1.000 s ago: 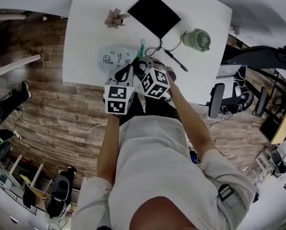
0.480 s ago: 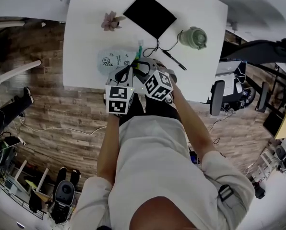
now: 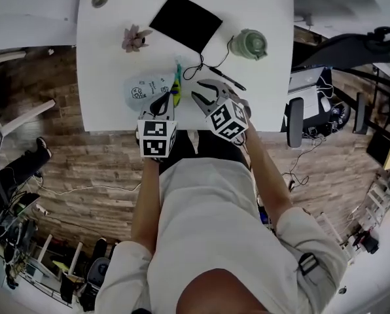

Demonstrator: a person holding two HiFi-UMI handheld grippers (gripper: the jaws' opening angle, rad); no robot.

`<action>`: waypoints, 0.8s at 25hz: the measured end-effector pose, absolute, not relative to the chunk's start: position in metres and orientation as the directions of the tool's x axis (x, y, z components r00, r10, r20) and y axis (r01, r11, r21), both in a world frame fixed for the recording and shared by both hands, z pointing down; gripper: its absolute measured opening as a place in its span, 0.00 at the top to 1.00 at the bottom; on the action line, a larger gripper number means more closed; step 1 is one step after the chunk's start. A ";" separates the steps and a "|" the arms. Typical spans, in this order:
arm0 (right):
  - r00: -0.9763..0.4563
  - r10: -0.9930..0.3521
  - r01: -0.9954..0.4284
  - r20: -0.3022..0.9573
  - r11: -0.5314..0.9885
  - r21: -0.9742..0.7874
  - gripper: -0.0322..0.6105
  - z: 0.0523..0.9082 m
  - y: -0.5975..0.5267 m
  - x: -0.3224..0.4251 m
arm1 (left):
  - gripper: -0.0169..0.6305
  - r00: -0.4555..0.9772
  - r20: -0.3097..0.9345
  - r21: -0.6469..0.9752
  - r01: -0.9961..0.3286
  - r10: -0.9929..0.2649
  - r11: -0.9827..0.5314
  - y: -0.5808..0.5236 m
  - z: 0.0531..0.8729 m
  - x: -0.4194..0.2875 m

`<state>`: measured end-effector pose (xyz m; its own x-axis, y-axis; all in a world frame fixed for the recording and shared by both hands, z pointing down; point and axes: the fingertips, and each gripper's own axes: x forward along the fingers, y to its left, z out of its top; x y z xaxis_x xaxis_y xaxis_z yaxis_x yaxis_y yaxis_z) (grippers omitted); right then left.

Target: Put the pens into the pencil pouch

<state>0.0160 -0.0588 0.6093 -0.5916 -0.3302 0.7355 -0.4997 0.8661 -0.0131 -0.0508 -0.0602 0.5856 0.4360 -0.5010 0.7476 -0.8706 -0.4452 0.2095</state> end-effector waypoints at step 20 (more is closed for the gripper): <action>-0.380 -0.481 -0.746 0.790 0.665 0.046 0.75 0.626 -0.063 0.154 | 0.98 0.369 0.824 0.090 -0.835 -0.431 -0.542 -0.062 0.604 -0.027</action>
